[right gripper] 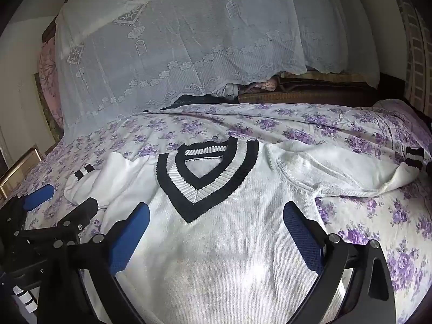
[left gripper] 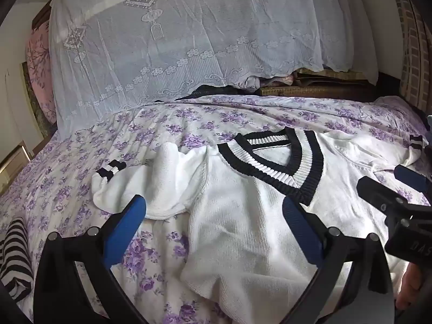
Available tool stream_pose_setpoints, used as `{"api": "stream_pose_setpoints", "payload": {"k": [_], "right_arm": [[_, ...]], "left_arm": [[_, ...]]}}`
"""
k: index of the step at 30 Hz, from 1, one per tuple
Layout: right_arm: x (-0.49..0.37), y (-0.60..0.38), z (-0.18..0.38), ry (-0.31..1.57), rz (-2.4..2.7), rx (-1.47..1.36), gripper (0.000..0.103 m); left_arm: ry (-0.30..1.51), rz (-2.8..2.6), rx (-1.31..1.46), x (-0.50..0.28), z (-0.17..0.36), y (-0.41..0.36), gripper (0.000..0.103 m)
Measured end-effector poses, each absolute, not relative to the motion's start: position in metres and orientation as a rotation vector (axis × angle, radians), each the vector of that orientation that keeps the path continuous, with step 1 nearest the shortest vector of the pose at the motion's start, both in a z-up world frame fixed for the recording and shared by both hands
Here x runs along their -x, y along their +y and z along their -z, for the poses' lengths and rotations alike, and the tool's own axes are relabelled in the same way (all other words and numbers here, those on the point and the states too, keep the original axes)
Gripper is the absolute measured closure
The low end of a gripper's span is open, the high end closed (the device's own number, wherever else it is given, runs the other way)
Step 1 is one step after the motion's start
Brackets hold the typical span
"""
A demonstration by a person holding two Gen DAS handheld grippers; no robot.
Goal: Fold small clothes
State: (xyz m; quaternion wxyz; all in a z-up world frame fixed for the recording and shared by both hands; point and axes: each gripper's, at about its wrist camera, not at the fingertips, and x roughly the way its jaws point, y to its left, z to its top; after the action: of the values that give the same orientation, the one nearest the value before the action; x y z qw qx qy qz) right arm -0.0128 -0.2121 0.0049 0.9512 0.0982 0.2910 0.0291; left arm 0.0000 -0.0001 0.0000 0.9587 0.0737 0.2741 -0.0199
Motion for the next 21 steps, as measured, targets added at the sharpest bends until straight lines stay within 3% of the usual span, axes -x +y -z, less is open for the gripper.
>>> {"api": "stream_pose_setpoints", "payload": {"k": [21], "right_arm": [[0.015, -0.214, -0.004, 0.600, -0.062, -0.231, 0.004]], "left_arm": [[0.579, 0.020, -0.164, -0.004, 0.005, 0.006, 0.004]]}}
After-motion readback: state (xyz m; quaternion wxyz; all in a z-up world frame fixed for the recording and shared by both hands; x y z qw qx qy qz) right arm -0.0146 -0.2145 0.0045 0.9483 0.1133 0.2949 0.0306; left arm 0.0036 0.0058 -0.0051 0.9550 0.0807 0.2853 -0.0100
